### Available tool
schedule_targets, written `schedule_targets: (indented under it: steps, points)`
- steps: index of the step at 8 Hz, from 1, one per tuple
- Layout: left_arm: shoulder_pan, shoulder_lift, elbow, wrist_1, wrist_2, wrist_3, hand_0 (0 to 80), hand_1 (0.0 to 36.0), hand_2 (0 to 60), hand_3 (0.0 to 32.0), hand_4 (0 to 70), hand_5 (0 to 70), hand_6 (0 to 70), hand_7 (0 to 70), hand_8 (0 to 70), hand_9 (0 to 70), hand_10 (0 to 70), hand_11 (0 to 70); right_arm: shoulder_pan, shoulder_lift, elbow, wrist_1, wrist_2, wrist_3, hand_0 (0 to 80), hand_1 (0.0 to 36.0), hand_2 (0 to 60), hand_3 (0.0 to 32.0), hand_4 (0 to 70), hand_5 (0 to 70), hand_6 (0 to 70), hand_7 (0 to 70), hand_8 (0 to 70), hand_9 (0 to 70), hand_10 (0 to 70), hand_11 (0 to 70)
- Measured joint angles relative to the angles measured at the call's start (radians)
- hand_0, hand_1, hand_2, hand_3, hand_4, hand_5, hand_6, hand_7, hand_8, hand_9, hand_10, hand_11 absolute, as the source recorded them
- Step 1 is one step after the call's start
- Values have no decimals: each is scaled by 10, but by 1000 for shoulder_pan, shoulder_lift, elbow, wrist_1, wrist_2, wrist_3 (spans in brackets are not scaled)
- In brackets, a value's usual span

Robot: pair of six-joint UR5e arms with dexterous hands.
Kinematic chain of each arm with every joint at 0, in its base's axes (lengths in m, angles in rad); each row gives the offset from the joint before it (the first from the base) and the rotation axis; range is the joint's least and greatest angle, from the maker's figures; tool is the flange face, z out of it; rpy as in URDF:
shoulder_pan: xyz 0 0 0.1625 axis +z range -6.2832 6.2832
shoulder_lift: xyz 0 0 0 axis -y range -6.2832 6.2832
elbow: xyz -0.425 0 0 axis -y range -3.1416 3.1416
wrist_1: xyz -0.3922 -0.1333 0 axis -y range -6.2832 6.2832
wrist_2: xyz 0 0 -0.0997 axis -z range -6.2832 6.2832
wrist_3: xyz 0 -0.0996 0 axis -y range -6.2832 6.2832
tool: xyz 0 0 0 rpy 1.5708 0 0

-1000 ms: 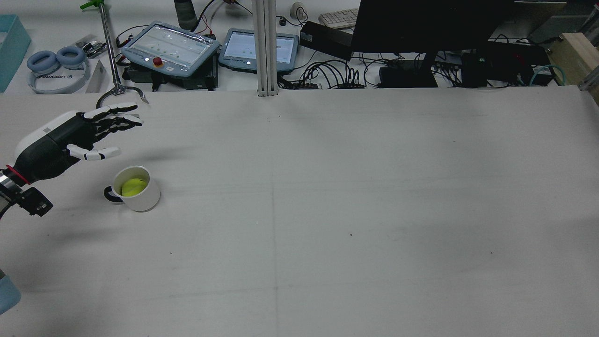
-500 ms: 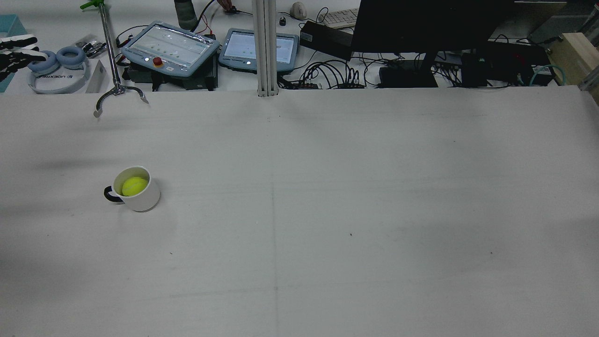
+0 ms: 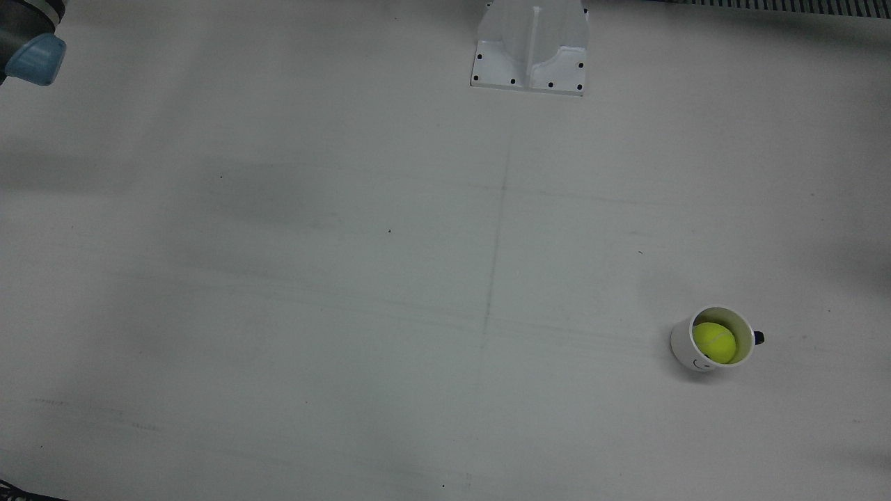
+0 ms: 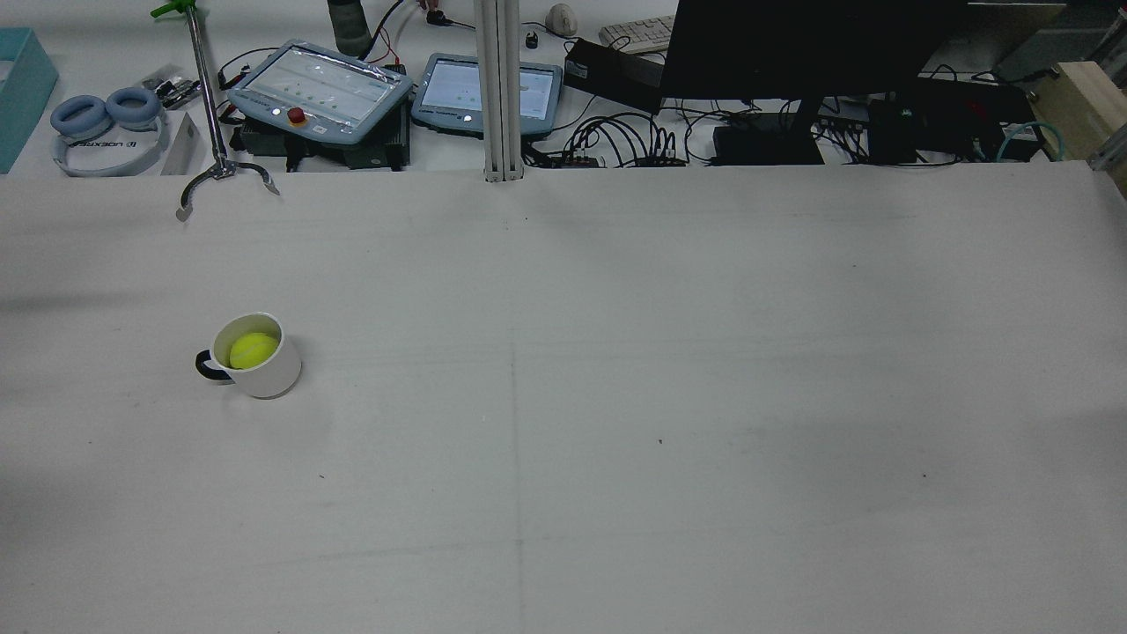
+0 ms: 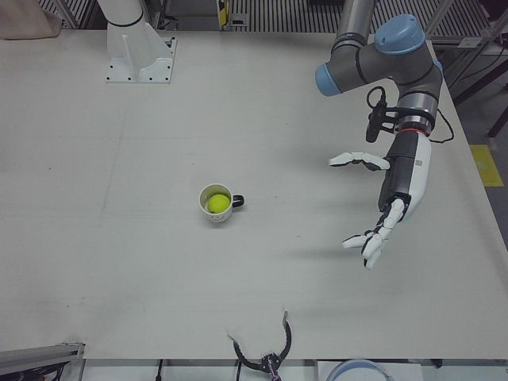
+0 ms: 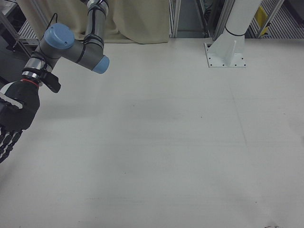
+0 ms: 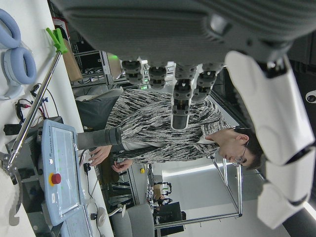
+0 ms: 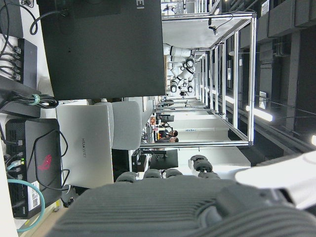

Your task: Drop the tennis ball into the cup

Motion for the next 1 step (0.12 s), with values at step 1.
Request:
schedule_targets:
  steps: [1]
  points:
    - [-6,9,6,-17,-1,-14,478,179,254,0,59,89,217,84,68,44,22,47,0,0,0,0,0,0,0,0,0,0,0,0,0,0,0,0,0,0]
